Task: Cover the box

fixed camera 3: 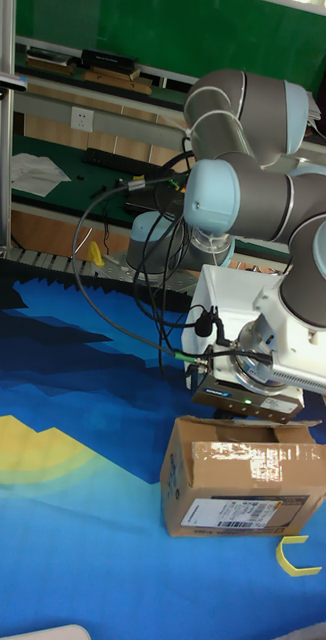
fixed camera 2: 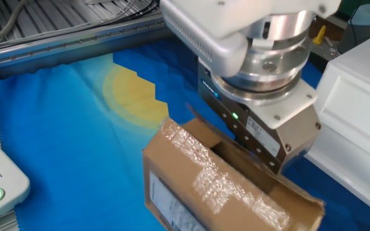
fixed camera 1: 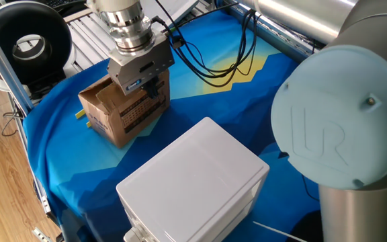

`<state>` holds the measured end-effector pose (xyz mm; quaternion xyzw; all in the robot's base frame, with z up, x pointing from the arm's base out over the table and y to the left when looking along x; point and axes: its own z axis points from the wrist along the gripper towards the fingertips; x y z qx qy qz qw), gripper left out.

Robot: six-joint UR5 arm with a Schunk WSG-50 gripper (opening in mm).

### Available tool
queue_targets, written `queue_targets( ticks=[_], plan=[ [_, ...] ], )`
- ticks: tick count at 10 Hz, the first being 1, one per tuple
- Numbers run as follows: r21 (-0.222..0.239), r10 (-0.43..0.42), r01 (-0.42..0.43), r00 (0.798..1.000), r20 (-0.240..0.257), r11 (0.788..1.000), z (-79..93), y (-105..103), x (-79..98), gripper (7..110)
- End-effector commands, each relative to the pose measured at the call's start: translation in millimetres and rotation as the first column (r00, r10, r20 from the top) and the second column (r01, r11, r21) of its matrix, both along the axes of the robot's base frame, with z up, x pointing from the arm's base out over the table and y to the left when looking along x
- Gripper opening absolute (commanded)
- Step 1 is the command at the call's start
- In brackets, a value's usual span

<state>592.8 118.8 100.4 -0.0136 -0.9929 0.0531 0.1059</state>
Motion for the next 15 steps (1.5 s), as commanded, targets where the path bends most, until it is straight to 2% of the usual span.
queue_targets(
  ticks=[1, 2, 4, 6, 7, 9, 10, 11, 12, 13, 15],
  plan=[
    [-0.006, -0.008, 0.008, 1.000, -0.001, 1.000, -8.6, -3, 1.7, 7],
    [0.006, -0.011, 0.011, 1.000, -0.002, 1.000, -3.9, 1, 0.4, 7],
    [0.016, -0.016, 0.017, 1.000, -0.025, 1.000, 18.5, 6, -9.4, 7],
    [0.022, -0.004, 0.006, 0.997, -0.075, 1.000, 45.6, 6, -28.1, 7],
    [0.049, 0.003, 0.001, 0.997, -0.080, 0.999, 60.2, 10, -33.9, 7],
    [0.109, 0.004, -0.001, 1.000, -0.025, 0.994, 80.4, 21, -28.0, 7],
    [0.128, 0.002, -0.006, 1.000, 0.026, 0.992, 85.3, 26, -20.1, 7],
    [0.154, -0.005, -0.013, 0.994, 0.113, 0.988, 90.5, 34, -4.8, 7],
    [0.158, 0.003, -0.033, 0.983, 0.185, 0.987, 91.5, 35, 11.3, 7],
    [0.161, 0.010, -0.045, 0.977, 0.215, 0.986, 88.1, 36, 21.9, 7],
    [0.174, 0.015, -0.059, 0.969, 0.246, 0.983, 77.1, 39, 38.9, 7]
  ],
)
